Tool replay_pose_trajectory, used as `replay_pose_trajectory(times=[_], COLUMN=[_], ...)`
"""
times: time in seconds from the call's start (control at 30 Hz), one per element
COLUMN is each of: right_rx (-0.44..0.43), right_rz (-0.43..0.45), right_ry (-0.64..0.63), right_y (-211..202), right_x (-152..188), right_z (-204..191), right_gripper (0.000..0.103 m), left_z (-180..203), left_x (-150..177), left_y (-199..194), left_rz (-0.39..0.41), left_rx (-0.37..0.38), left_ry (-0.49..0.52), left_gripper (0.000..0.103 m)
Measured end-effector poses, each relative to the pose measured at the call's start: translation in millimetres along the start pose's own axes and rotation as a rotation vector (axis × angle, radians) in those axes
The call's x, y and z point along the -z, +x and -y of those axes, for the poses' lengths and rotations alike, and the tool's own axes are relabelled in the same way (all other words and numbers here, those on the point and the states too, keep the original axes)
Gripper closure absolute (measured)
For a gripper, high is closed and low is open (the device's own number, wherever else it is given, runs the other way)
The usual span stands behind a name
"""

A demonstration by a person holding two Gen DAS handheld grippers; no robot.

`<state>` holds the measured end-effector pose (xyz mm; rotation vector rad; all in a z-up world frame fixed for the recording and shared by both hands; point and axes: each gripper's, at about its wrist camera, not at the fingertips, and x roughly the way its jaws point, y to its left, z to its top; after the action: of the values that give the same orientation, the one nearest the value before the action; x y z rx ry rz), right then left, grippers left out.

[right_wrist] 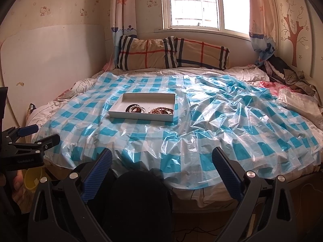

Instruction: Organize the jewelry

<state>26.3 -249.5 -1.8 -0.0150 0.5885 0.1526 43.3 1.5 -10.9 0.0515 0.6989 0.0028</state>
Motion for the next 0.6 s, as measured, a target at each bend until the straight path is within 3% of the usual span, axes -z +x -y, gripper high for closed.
replay_pose_trajectory(times=[0.6], right_rx=[-0.004], right_rz=[-0.021], right_ry=[0.03], right_y=[26.7], right_x=[-2.0], right_z=[2.6], right_gripper=[0.008], left_z=[1.9], left_x=[-2.9], left_y=[24.9], left_rz=[-0.06], left_rx=[0.001], left_ry=[0.0], left_gripper=[0.008])
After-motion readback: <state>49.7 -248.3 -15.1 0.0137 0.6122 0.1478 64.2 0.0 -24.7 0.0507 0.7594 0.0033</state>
